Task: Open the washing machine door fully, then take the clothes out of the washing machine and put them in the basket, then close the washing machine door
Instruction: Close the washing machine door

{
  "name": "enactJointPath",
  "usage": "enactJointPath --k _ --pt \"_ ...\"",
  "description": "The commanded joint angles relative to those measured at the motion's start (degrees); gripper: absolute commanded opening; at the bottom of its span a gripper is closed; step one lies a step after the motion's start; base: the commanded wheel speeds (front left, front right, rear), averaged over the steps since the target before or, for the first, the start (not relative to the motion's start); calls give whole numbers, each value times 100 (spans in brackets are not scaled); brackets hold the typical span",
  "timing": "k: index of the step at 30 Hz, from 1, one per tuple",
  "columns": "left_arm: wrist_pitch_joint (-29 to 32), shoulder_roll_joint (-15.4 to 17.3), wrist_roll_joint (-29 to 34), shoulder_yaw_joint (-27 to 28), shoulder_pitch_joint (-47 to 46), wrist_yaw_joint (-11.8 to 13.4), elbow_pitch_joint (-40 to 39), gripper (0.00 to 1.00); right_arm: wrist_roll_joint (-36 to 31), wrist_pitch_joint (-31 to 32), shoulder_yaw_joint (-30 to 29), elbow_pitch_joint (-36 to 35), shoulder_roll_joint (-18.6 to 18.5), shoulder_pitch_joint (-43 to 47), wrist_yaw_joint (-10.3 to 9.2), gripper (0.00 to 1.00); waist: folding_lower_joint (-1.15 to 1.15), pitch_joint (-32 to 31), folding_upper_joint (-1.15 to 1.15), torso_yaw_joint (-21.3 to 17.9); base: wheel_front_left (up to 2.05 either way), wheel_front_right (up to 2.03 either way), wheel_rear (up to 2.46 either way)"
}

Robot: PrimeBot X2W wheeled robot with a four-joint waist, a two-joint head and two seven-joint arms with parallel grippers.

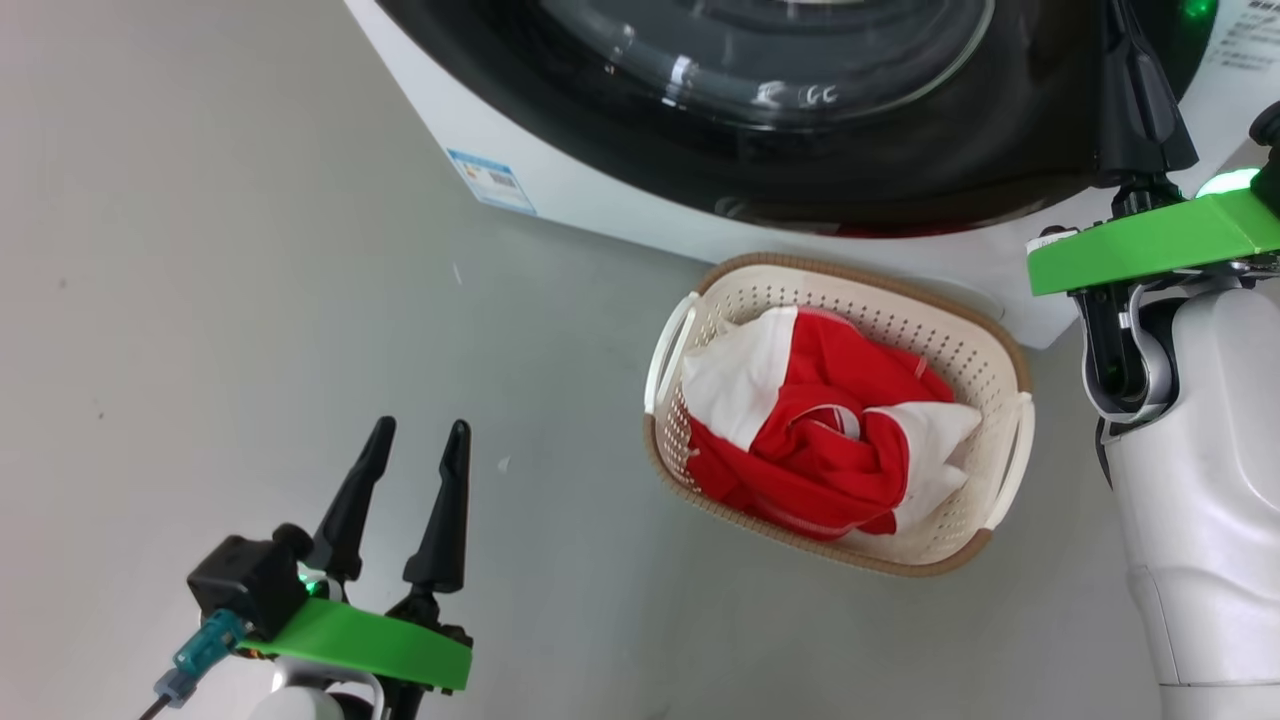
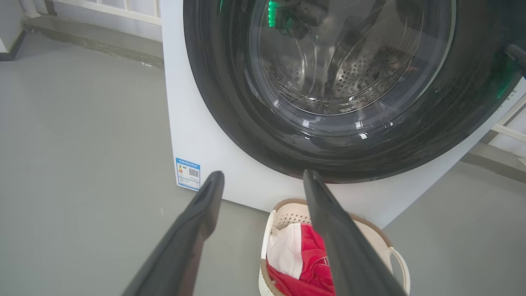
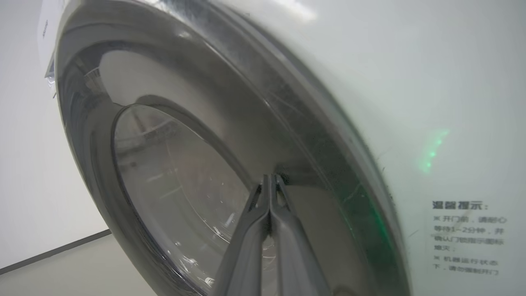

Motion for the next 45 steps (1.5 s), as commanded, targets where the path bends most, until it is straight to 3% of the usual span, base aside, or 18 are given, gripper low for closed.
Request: enactJointPath --k 1,13,15,17,18,19,30,45 --pt "-46 167 6 186 10 -31 -87 100 34 -32 120 -152 23 20 -52 0 0 -176 0 -78 0 0 0" --pt "-46 424 49 233 380 -31 26 100 268 -32 622 -481 23 1516 -52 0 0 -930 0 -437 0 0 0" --pt "-46 495 62 235 441 -31 41 100 290 -32 646 -550 23 1769 -52 26 0 -1032 0 -525 0 0 0" --pt "-46 566 69 237 497 -31 68 100 314 -32 689 -610 23 1998 -52 45 0 -1125 0 -616 0 0 0" --pt "-46 597 71 247 522 -31 78 100 326 -32 698 -639 23 2106 -52 68 0 -1167 0 -662 0 0 0" --pt "-46 628 73 257 544 -31 85 100 336 -32 704 -659 23 2213 -52 100 0 -1206 0 -707 0 0 0" --pt "-46 854 47 325 727 -31 114 100 304 -32 602 -946 23 3238 -52 100 0 -1511 0 -1048 0 0 0" --pt "-46 903 117 564 1133 -31 4 100 409 -32 361 -1279 23 4443 -52 100 0 -1802 0 -1495 0 0 0"
